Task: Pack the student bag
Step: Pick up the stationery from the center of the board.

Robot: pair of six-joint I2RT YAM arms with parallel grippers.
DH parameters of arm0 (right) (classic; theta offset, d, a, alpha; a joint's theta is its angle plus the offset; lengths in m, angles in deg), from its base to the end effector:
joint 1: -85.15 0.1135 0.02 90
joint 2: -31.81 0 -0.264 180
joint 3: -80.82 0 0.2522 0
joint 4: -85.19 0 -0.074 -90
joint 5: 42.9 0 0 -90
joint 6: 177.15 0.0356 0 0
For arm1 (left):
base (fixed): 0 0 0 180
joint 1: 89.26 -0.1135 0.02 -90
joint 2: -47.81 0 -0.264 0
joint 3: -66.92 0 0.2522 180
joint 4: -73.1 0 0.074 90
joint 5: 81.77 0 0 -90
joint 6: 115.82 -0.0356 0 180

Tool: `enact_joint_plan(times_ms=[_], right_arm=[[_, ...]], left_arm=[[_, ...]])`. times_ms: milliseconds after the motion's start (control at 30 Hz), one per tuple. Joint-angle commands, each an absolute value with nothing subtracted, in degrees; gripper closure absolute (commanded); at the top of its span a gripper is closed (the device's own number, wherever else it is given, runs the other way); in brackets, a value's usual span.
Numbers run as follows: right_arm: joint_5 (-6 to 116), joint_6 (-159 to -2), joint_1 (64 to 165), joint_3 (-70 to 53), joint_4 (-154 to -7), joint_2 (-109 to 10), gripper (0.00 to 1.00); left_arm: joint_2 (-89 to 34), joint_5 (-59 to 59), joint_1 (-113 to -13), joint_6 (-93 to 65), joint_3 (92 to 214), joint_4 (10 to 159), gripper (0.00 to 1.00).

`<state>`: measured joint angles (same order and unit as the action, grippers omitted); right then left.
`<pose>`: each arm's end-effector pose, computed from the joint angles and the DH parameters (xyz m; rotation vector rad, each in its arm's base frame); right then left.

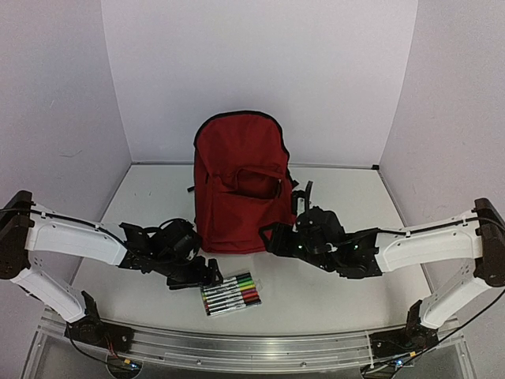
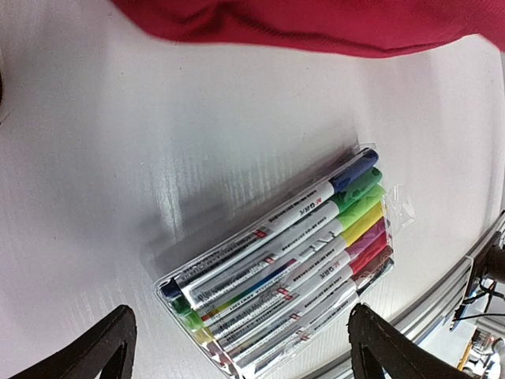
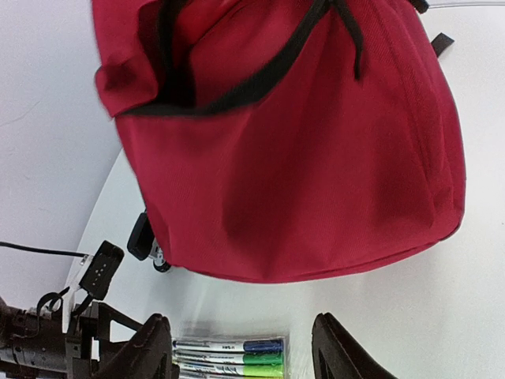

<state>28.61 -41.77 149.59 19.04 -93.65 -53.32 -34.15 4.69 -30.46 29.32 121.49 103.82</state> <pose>0.1514 0.2903 0.2319 -0.1298 2.0906 0.9013 0.1353 -0.2277 0.1659 0.1142 2.7985 -0.7180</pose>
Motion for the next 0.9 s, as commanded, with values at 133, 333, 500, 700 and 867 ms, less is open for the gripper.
enact_joint_plan(times_ms=[133,333,500,700,867], right_arm=[[37.53,-42.4,149.51,20.33,-94.65,-56.4,0.33],[50.88,-39.2,147.99,23.13,-99.44,-62.49,0.36],[61.36,-35.19,146.68,26.27,-109.01,-67.01,0.41],[67.05,-32.0,145.62,27.28,-117.34,-72.09,0.52],[67.79,-30.43,145.56,27.25,-120.08,-75.04,0.56]], left_arm=[[-33.15,3.58,-30.73,36.58,118.77,101.56,0.09],[-32.69,3.41,-30.73,39.07,116.62,100.43,0.12],[-33.65,2.04,-30.73,39.52,115.78,97.45,0.21],[-35.72,1.28,-30.72,39.82,115.74,96.92,0.35],[-36.71,0.65,-30.73,40.08,115.56,96.06,0.42]])
